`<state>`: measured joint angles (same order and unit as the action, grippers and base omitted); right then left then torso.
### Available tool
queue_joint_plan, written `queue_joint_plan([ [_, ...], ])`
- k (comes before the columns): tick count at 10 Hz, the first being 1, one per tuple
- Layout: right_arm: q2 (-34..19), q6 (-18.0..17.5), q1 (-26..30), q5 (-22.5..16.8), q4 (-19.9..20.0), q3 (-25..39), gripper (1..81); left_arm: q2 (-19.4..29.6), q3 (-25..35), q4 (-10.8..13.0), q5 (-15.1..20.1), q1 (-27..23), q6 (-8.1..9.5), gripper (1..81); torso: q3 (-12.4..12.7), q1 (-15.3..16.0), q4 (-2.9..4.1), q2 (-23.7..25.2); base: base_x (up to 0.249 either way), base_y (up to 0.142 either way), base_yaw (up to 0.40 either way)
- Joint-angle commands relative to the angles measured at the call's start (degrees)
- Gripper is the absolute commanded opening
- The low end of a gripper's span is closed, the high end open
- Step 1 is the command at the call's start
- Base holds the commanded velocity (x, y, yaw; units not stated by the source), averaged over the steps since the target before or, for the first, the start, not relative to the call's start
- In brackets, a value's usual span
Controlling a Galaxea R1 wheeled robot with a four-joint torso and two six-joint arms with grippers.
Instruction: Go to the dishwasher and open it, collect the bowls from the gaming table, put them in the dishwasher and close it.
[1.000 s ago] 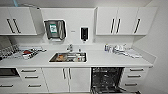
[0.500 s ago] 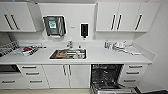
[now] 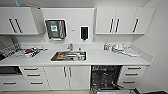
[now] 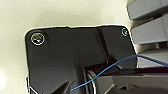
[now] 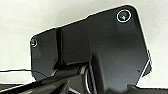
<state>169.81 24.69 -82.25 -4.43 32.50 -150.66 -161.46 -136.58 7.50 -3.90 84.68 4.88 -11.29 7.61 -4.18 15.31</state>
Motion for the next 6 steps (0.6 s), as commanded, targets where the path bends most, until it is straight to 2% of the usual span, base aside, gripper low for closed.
queue_joint_plan([
  [1, -0.2, 0.5, 2.7, -4.0, 0.1, 0.2, 81.1, 0.5, 0.5, 0.5, 2.9, -2.0, -0.13, 81.1, 3.8, -3.6, 0.00, -5.6, 0.000, 0.000, 0.000],
  [2, -0.2, 0.5, 2.7, -4.0, 0.1, 0.2, 81.1, 0.5, 0.5, 0.5, 2.9, -2.0, -0.13, 81.1, 1.1, -4.9, 0.00, -7.6, 0.000, 0.000, 0.000],
  [3, -0.2, 0.5, 2.7, -3.9, 0.1, 0.1, 81.1, 0.5, 0.5, 0.5, 2.9, -2.0, -0.13, 81.1, 1.7, -6.2, 0.00, -9.5, 0.000, 0.000, 0.000],
  [4, -0.2, 0.5, 2.7, -4.0, 0.1, 0.1, 81.1, 0.5, 0.5, 0.5, 2.9, -2.0, -0.13, 81.1, 2.1, -3.8, 0.00, -5.7, 0.000, 0.000, 0.000],
  [6, -0.2, 0.5, 2.7, -3.9, 0.1, 0.1, 81.1, 0.5, 0.5, 0.5, 2.9, -2.0, -0.13, 81.1, 2.3, -5.9, 0.00, -8.9, 0.000, 0.000, 0.000],
])
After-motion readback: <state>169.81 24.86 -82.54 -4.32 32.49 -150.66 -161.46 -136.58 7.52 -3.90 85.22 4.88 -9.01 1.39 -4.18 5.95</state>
